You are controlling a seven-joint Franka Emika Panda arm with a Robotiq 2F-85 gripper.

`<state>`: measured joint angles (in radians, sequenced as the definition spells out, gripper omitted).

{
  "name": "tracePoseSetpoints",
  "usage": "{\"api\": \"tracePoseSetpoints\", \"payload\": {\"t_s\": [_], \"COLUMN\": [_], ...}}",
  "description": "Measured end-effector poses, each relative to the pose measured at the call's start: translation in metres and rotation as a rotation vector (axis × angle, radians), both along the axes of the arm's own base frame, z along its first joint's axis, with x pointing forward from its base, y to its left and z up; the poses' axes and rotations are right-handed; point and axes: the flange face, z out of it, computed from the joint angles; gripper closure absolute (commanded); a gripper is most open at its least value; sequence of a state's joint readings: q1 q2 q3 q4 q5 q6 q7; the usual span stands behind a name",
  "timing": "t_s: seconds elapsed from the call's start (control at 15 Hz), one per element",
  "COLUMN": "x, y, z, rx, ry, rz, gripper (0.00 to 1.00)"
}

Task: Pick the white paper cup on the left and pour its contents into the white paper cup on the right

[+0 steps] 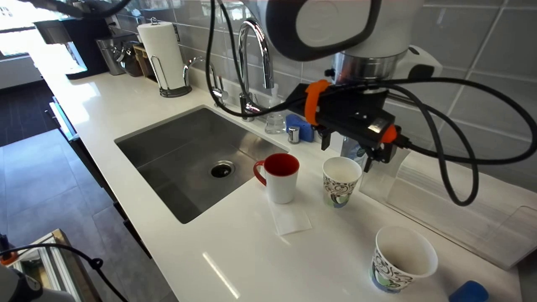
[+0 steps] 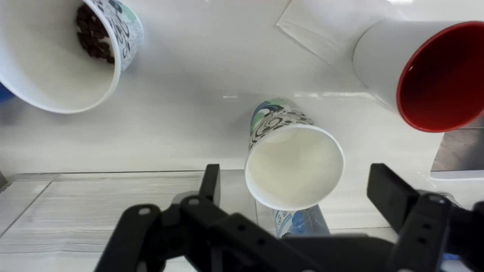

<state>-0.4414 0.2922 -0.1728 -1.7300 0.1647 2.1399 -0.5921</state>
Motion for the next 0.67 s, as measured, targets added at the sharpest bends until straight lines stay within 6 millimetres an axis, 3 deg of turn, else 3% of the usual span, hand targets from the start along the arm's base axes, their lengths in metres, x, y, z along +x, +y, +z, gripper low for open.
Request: {"api": "tracePoseSetpoints", "payload": {"t_s": [0.27,0.67], "x": [-0.041,-0.122], "y": [0.025,0.056], "z": [0.016,0.08], "rx": [-0.087,-0.083], "ry": [0.052,0.069], "rz": [-0.062,-0.089], "gripper": [0.0,0.0]}}
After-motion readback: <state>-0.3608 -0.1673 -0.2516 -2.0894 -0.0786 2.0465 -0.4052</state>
